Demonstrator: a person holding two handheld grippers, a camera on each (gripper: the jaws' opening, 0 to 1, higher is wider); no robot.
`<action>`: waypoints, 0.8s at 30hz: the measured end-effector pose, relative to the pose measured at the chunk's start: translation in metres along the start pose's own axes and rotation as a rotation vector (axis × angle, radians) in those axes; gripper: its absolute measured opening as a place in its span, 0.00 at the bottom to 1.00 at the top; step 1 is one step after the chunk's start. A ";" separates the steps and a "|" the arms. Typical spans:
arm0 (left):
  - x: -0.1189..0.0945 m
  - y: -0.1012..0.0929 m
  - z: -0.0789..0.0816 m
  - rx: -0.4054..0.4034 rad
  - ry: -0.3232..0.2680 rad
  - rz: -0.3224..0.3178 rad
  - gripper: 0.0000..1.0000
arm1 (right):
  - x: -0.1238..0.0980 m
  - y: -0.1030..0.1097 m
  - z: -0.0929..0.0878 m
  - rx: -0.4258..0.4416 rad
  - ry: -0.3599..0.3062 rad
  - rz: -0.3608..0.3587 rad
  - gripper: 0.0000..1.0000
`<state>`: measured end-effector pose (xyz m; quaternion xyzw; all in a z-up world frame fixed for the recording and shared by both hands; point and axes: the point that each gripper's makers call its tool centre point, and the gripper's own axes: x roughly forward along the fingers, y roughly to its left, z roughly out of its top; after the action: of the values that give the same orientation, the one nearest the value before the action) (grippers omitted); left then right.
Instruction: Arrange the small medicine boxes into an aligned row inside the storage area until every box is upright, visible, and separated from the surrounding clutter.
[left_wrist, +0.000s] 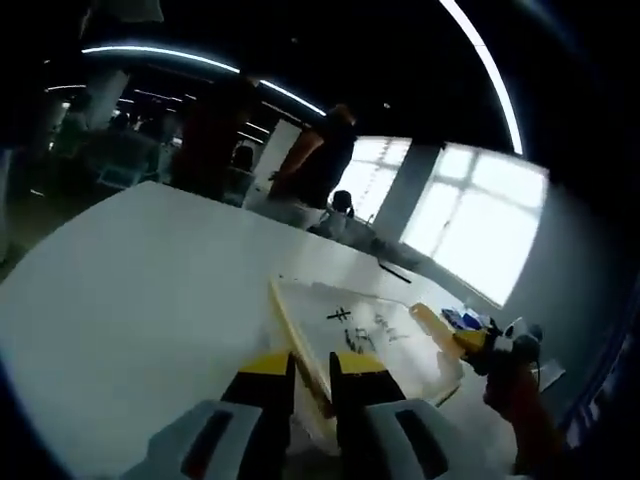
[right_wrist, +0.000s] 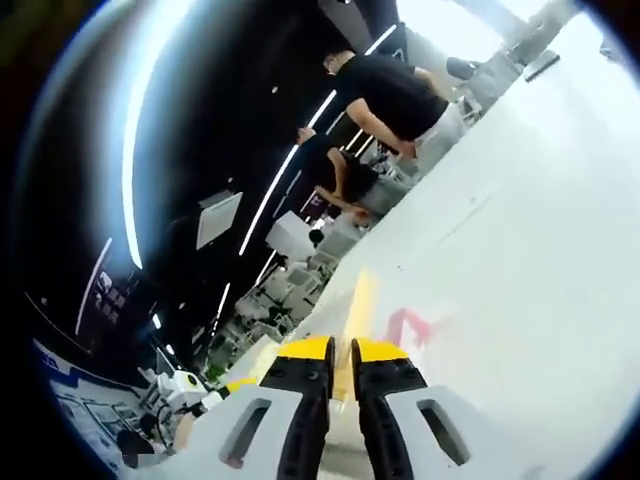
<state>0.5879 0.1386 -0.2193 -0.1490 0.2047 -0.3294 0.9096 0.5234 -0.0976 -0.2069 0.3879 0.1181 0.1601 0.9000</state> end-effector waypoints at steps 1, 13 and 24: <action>-0.001 0.000 -0.001 -0.002 0.002 -0.001 0.14 | -0.001 -0.002 -0.001 -0.001 0.006 -0.006 0.05; -0.006 0.002 -0.006 0.066 0.037 -0.022 0.24 | -0.002 -0.010 0.015 -0.105 -0.024 -0.016 0.11; -0.002 0.011 -0.003 -0.276 -0.018 -0.152 0.15 | 0.018 -0.021 -0.004 -0.021 0.059 0.006 0.20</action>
<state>0.5909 0.1477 -0.2258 -0.2909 0.2278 -0.3647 0.8547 0.5426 -0.1023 -0.2267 0.3739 0.1419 0.1756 0.8996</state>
